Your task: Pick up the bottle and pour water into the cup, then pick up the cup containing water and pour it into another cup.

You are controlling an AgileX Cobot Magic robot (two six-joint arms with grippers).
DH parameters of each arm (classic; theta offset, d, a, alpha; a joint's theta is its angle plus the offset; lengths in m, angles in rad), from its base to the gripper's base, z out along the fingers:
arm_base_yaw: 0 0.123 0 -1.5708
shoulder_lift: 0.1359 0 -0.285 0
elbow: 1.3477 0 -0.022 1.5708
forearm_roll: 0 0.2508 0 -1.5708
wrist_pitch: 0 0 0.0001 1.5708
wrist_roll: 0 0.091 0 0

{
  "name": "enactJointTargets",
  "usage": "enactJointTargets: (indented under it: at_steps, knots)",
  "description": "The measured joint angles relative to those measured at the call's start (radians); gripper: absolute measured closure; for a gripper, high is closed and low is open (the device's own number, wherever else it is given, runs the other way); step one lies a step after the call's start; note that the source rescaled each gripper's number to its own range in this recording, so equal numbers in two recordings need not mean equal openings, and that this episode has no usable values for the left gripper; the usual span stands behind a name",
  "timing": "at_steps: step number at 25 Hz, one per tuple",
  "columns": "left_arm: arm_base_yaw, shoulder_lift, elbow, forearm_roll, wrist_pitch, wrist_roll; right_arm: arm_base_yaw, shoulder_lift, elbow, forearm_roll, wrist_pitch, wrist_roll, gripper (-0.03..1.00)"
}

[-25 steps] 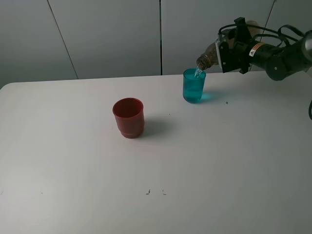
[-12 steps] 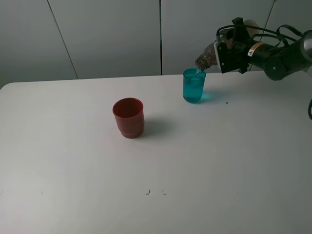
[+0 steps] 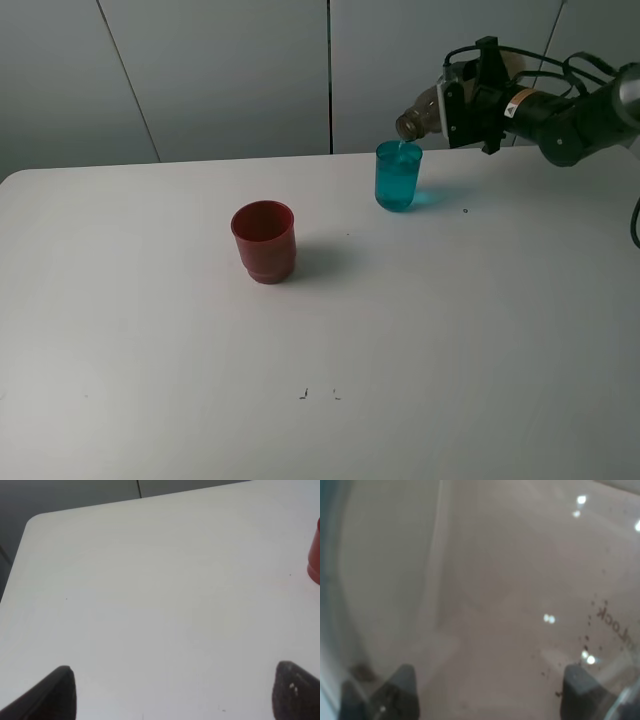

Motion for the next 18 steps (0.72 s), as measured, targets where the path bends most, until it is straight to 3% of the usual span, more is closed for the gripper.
enactJointTargets:
  at_steps: [4, 18]
  knots:
    - [0.000, 0.000, 0.000, 0.000, 0.000, 0.000, 0.000, 0.000, 0.013, -0.012, 0.005, 0.070, 0.96]
    - [0.000, 0.000, 0.000, 0.000, 0.000, 0.000, 0.000, -0.010, 0.043, -0.013, 0.007, 0.650, 0.96]
